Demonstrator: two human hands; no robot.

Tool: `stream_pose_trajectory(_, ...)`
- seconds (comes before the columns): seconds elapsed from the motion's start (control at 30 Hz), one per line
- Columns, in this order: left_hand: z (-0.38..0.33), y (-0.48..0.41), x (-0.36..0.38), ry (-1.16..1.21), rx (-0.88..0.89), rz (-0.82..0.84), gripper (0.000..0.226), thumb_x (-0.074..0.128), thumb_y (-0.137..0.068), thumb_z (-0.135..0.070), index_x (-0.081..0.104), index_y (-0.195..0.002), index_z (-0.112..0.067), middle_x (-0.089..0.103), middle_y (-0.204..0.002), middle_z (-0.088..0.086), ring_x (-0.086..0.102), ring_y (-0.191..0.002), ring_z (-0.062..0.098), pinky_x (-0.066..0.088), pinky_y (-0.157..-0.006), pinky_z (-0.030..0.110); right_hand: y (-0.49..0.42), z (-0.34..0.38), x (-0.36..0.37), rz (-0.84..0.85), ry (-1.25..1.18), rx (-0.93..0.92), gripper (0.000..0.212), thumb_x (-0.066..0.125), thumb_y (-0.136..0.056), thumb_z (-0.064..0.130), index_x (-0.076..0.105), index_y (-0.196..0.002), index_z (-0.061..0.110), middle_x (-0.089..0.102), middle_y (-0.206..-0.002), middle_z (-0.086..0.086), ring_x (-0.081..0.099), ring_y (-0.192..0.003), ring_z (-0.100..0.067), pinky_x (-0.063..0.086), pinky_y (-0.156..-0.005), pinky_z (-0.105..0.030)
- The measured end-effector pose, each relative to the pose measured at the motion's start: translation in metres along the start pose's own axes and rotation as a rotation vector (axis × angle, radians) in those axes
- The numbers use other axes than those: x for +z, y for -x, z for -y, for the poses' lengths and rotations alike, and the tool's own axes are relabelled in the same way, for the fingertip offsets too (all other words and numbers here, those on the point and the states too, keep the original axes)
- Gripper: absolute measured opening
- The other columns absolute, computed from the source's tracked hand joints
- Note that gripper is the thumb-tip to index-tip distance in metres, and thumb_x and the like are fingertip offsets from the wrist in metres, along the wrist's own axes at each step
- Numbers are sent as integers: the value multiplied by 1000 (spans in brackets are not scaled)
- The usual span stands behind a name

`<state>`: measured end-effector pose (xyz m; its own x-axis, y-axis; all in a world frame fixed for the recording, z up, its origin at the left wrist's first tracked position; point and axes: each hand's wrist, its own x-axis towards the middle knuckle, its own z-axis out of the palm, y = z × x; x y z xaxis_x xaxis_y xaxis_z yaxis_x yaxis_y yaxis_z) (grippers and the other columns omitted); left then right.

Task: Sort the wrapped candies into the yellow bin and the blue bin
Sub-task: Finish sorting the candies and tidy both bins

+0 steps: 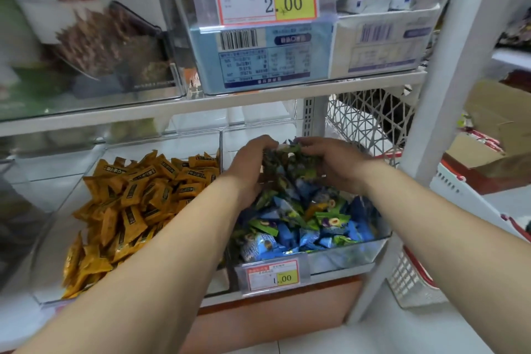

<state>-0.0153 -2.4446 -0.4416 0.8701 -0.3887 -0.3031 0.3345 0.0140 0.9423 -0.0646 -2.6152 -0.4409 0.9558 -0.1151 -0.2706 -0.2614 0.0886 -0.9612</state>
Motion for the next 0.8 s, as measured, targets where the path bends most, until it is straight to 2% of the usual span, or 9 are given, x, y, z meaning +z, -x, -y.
stream_pose_trajectory(0.07, 0, -1, -3, -7, -18, -19, 23, 63, -86, -37, 69, -91, -16, 72, -103, 12, 67, -101, 31, 52, -95, 43, 4, -4, 0, 18, 28, -3, 32, 54, -99, 11, 61, -128, 21, 72, -111, -9, 70, -89, -24, 52, -67, -31)
stream_pose_trajectory(0.13, 1, -4, -4, -25, -2, -67, 31, 62, -90, -43, 71, -99, -15, 72, -110, 14, 67, -105, 33, 50, -100, 48, 7, -6, -2, 33, 47, -11, 32, 57, -96, 10, 64, -125, 23, 74, -105, -7, 71, -86, -23, 52, -70, -32)
stream_pose_trajectory(0.23, 7, -7, -5, -180, 111, -179, 21, 68, -90, -37, 72, -91, -17, 74, -102, 13, 70, -98, 28, 54, -94, 50, 10, -9, -4, 50, 80, -31, 39, 57, -89, 4, 69, -117, 28, 73, -111, -9, 70, -94, -25, 54, -80, -37)
stream_pose_trajectory(0.3, 10, -5, -4, -211, 111, -180, 25, 82, -79, -28, 72, -98, -16, 75, -96, 13, 73, -89, 28, 58, -87, 48, 12, -11, -1, 52, 146, -53, 41, 59, -86, 4, 69, -116, 30, 69, -120, -7, 66, -105, -27, 55, -89, -39)
stream_pose_trajectory(0.43, 10, 1, -8, -381, 110, -131, 45, 87, -71, -21, 69, -112, -18, 73, -101, 11, 72, -89, 26, 59, -85, 40, 19, -5, 5, 70, 652, -91, 57, 65, -91, 20, 48, -144, 30, 53, -143, 0, 51, -127, -22, 41, -91, -28)
stream_pose_trajectory(0.5, 11, 4, -8, -550, 188, -118, 38, 85, -72, -19, 73, -108, -20, 73, -98, 1, 69, -89, 17, 57, -82, 30, 25, 2, 4, 14, 884, -143, 63, 67, -91, 29, 40, -149, 28, 54, -138, 2, 55, -119, -19, 43, -86, -25)
stream_pose_trajectory(0.6, 10, 7, -4, -787, 305, -99, 30, 81, -76, -15, 73, -104, -23, 72, -91, -7, 66, -87, 10, 53, -77, 24, 42, 9, 0, -144, 987, -306, 26, 67, -89, 31, 60, -115, 28, 62, -106, 9, 59, -90, -10, 43, -64, -19)
stream_pose_trajectory(0.67, 6, 9, -3, -892, 309, -26, 31, 78, -79, -13, 72, -108, -22, 69, -89, -9, 64, -87, 12, 52, -79, 27, 54, 9, -2, -83, 1127, -276, 13, 69, -87, 34, 65, -96, 26, 65, -92, 8, 60, -83, -11, 41, -58, -21)
stream_pose_trajectory(0.8, 4, 13, -2, -1046, 296, 83, 28, 75, -84, -18, 72, -111, -26, 65, -94, -11, 61, -89, 11, 46, -78, 24, 66, -3, 4, 108, 1377, -114, 29, 74, -81, 37, 67, -100, 15, 70, -95, -3, 64, -86, -23, 52, -71, -31)
